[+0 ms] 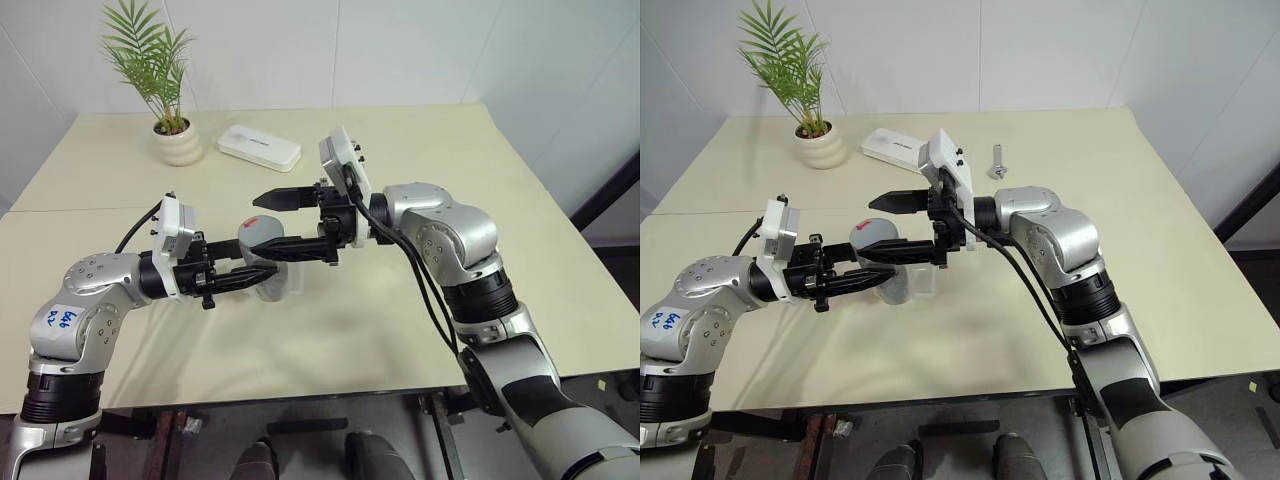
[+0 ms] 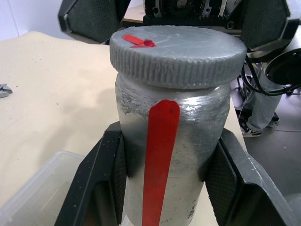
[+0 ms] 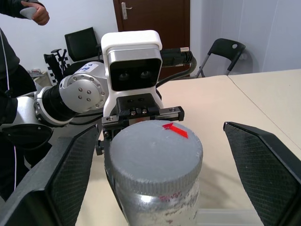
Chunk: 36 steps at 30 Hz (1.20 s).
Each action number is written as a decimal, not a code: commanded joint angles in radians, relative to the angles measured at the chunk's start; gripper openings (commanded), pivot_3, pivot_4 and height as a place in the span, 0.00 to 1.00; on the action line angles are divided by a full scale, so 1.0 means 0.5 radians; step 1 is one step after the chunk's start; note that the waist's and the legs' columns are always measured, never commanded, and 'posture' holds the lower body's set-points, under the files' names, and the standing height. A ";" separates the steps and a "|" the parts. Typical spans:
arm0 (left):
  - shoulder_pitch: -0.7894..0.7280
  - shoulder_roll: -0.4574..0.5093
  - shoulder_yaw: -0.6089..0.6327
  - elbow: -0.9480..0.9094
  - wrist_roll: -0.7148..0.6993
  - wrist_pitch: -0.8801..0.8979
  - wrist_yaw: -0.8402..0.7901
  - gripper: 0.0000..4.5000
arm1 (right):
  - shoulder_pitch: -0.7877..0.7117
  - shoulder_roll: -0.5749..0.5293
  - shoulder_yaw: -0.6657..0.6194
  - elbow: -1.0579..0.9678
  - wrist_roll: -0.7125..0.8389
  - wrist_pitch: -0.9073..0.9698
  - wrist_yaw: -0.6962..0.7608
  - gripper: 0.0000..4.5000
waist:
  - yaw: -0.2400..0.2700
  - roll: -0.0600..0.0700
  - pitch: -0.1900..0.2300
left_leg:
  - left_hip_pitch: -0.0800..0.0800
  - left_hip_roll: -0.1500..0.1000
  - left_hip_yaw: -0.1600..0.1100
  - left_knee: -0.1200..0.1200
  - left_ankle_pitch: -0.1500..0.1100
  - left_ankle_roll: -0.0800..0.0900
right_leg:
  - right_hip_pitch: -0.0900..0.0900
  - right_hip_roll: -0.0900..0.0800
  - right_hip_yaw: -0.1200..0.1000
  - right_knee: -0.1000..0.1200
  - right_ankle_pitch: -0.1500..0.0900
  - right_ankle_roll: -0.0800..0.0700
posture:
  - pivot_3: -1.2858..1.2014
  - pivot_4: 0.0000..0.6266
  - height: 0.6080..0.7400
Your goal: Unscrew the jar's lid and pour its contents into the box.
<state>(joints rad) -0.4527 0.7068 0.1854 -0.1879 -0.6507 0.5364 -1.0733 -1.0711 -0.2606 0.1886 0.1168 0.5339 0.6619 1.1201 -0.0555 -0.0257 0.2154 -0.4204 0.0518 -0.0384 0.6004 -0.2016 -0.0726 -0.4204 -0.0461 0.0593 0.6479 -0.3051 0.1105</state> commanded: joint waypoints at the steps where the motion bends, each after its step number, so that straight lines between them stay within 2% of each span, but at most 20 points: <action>1: 0.015 0.029 0.049 -0.086 -0.059 -0.003 -0.001 0.42 | -0.035 0.017 -0.019 -0.060 0.009 -0.011 -0.007 0.96 | 0.000 0.000 0.000 | 0.000 0.000 0.000 0.000 0.000 0.000 | 0.000 0.000 0.000 0.000 0.000 0.000 | 0.52 0.24 1.00; 4: 0.017 0.030 0.053 -0.088 -0.063 -0.002 0.000 0.42 | -0.026 0.016 0.001 -0.060 -0.005 -0.019 -0.002 0.80 | -0.002 0.000 0.000 | 0.000 0.000 0.000 0.000 0.000 0.000 | 0.000 0.000 0.000 0.000 0.000 0.000 | 0.52 0.24 1.00; 6: 0.020 0.032 0.054 -0.090 -0.066 0.000 0.003 0.42 | -0.027 0.022 -0.006 -0.061 -0.003 -0.012 -0.013 0.66 | -0.002 0.000 0.000 | 0.000 0.000 0.000 0.000 0.000 0.000 | 0.000 0.000 0.000 0.001 0.000 0.000 | 0.52 0.24 1.00; 19: 0.024 0.033 0.042 -0.090 -0.077 0.002 0.007 0.42 | -0.017 0.026 -0.133 -0.128 0.151 0.139 -0.091 0.66 | 0.000 0.000 0.000 | 0.000 0.000 0.000 0.000 0.000 0.000 | 0.000 0.000 0.000 0.000 0.000 0.000 | 0.52 0.24 1.00; 22: 0.018 0.031 0.038 -0.083 -0.075 -0.001 0.004 0.42 | -0.038 0.030 -0.150 -0.133 0.179 0.192 -0.105 0.79 | -0.002 0.000 0.000 | 0.000 0.000 0.000 0.000 0.000 0.000 | 0.000 0.000 0.000 0.000 0.000 0.000 | 0.52 0.24 1.00; 25: 0.017 0.030 0.038 -0.083 -0.075 -0.002 0.001 0.42 | -0.048 0.027 -0.123 -0.142 0.125 0.121 -0.110 0.99 | -0.002 0.000 0.000 | 0.000 0.000 0.000 0.000 0.000 0.000 | 0.000 0.000 0.000 0.000 0.000 0.000 | 0.52 0.24 1.00; 30: 0.017 0.032 0.039 -0.082 -0.073 -0.001 0.000 0.42 | -0.055 -0.008 0.012 -0.160 -0.018 0.030 -0.078 0.99 | -0.001 0.000 0.000 | 0.000 0.000 0.000 0.000 0.000 0.000 | 0.000 0.000 0.000 0.000 0.000 0.000 | 0.52 0.24 1.00; 36: 0.024 0.033 0.042 -0.087 -0.075 0.003 0.003 0.42 | -0.054 -0.007 0.053 -0.157 -0.056 0.036 -0.071 0.99 | -0.001 0.000 0.000 | 0.000 0.000 0.000 0.000 0.000 0.000 | 0.000 0.000 0.000 0.000 0.000 0.000 | 0.52 0.24 1.00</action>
<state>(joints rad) -0.4380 0.7090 0.1860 -0.1959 -0.6659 0.5456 -1.0697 -1.0753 -0.2630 0.2237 0.0805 0.5029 0.6968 1.0776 -0.0561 -0.0257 0.2154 -0.4204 0.0518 -0.0384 0.6004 -0.2016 -0.0726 -0.4205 -0.0460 0.0594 0.6479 -0.3051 0.1105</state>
